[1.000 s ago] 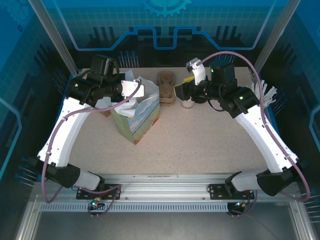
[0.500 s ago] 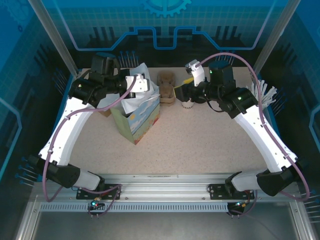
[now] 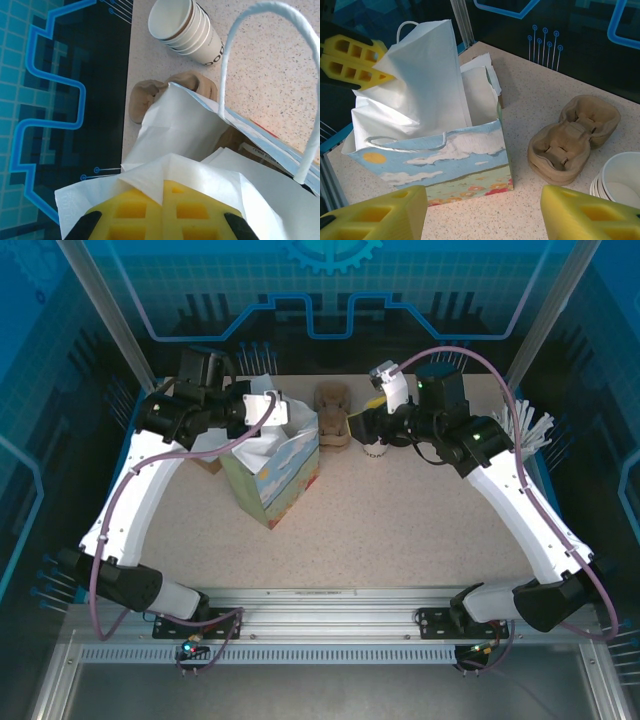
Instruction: Pack the takeout coffee
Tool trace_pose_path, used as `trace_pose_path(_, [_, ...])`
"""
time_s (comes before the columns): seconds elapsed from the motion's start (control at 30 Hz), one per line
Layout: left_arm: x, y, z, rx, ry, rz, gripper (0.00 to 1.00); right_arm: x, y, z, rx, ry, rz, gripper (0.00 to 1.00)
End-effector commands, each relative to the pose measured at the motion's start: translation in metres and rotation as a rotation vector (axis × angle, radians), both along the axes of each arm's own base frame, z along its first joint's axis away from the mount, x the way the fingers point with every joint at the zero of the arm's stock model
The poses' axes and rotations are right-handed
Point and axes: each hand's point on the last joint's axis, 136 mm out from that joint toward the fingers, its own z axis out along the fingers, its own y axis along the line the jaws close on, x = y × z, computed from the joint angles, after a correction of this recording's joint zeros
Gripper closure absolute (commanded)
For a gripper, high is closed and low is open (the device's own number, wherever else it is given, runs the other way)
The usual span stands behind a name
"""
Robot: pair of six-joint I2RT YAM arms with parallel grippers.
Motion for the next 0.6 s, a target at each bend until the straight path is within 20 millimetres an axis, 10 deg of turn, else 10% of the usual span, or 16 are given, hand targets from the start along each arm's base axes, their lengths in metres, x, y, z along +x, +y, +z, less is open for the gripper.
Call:
trace_pose_path(0.0, [-0.008, 0.008, -0.024, 0.039, 0.065, 0.02, 0.98, 0.005, 0.0, -0.003, 0.014, 0.009, -0.006, 0.37])
trace_pose_path(0.3, [-0.017, 0.003, -0.043, -0.105, 0.152, 0.107, 0.87, 0.007, 0.0, -0.01, 0.009, 0.022, -0.006, 0.37])
trace_pose_path(0.57, [-0.029, 0.004, 0.002, -0.332, 0.129, 0.229, 0.57, 0.007, 0.0, -0.013, 0.009, 0.026, -0.005, 0.37])
